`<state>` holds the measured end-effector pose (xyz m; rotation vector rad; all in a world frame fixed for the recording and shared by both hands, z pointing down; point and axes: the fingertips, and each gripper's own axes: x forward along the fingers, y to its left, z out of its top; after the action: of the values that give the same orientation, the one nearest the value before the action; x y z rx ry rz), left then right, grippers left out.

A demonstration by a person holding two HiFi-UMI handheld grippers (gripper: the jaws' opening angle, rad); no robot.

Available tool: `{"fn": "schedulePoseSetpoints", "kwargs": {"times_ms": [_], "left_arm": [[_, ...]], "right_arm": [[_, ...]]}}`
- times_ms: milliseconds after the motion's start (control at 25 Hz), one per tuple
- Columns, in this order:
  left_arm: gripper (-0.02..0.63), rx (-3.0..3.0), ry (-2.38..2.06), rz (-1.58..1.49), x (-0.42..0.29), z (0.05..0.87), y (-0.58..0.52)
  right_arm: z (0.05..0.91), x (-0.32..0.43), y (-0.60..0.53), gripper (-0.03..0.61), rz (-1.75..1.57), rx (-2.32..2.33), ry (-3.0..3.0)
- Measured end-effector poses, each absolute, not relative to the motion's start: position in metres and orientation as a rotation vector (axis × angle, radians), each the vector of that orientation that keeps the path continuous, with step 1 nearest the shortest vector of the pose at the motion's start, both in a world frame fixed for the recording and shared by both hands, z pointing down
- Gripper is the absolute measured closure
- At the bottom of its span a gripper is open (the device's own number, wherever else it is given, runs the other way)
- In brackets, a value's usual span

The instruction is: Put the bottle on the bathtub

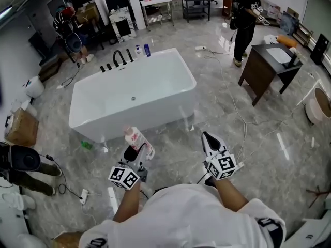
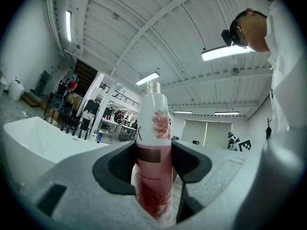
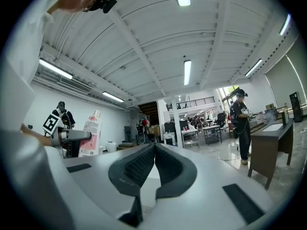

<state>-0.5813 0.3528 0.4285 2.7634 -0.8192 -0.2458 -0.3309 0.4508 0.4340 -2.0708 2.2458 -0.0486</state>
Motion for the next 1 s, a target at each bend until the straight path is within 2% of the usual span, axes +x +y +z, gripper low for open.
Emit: {"fn": "schedulePoseSetpoints", "kwargs": {"times_ms": [600,1000], "left_arm": [[0.39,2.635,-0.805,-0.228,-0.532,0.437,0.322],[0.39,2.589,-0.767,-0.245,-0.466,0.455,0.207]], "right_arm": [[0.458,-0.246,0.465,0.565,-0.129,-2.155,2.187],[0.466,-0.181,0.38,0.565,-0.225,-2.212,2.185]]}}
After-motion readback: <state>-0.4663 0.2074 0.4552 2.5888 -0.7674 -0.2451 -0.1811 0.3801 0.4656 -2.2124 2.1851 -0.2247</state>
